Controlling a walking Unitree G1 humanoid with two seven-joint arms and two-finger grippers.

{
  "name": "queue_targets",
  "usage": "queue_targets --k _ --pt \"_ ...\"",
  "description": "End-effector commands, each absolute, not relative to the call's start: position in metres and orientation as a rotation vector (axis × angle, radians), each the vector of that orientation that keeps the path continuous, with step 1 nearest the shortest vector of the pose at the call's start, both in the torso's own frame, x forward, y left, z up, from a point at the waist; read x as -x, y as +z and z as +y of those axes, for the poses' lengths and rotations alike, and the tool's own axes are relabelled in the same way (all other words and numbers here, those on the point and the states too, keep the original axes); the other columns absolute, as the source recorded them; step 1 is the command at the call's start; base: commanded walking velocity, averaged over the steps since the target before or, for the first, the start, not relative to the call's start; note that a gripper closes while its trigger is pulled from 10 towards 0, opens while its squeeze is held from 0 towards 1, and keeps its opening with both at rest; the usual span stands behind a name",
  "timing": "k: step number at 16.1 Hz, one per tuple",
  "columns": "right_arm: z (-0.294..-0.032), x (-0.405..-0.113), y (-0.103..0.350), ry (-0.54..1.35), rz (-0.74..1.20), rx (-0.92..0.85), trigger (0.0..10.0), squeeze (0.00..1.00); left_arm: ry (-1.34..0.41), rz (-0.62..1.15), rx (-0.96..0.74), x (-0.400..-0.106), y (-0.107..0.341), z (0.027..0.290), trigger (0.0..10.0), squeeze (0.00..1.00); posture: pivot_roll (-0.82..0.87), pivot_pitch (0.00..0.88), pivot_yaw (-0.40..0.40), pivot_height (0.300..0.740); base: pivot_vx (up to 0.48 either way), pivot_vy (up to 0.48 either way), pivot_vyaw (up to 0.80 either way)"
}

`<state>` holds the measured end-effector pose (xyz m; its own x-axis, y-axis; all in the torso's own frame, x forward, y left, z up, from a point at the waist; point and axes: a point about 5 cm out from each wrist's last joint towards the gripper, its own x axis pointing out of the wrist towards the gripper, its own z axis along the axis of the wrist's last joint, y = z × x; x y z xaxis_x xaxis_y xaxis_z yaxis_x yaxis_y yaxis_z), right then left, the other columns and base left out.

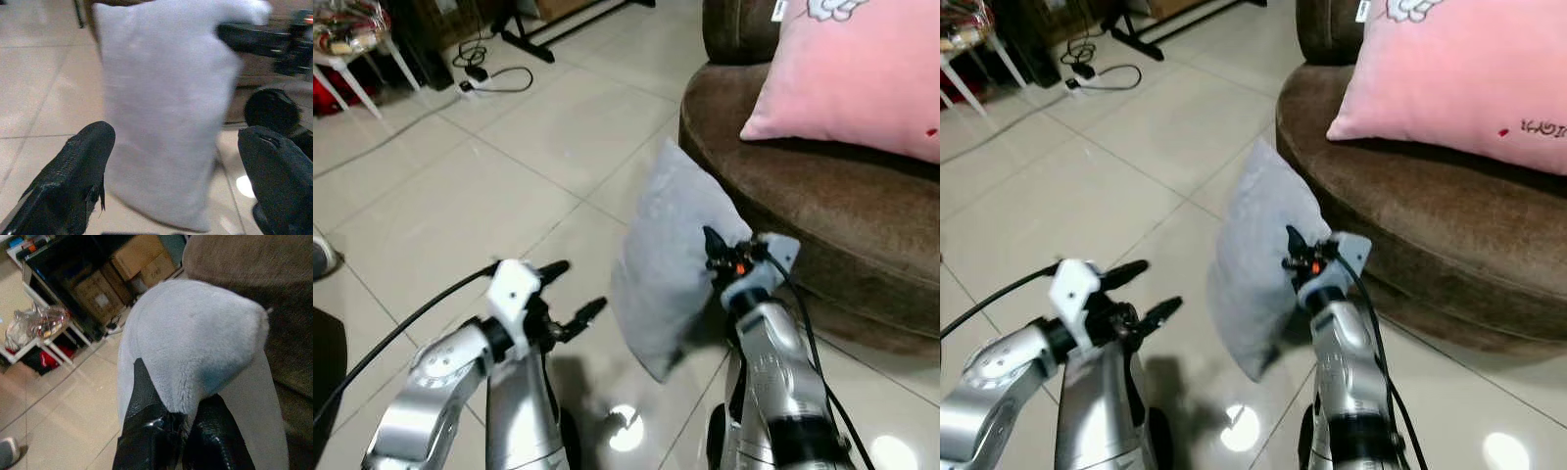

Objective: Move the pillow to the sofa from floor

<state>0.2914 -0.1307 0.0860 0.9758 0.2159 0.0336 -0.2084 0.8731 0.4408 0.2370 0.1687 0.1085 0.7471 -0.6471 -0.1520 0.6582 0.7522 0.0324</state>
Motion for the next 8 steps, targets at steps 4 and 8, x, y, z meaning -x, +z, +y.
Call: queue_targets --k 4,8 --pt "-0.139 -0.272 0.134 0.240 -0.151 -0.448 0.0 0.00 -0.554 0.025 -0.114 -0.240 0.128 0.171 10.0 0.67 -0.05 0.002 0.110 0.364 0.000 0.000 0.00" --pt "-0.132 -0.255 0.153 0.309 -0.167 -0.490 9.3 0.00 -0.488 -0.041 -0.157 -0.242 0.146 0.173 10.0 0.53 -0.05 0.000 0.094 0.364 0.000 0.000 0.00"
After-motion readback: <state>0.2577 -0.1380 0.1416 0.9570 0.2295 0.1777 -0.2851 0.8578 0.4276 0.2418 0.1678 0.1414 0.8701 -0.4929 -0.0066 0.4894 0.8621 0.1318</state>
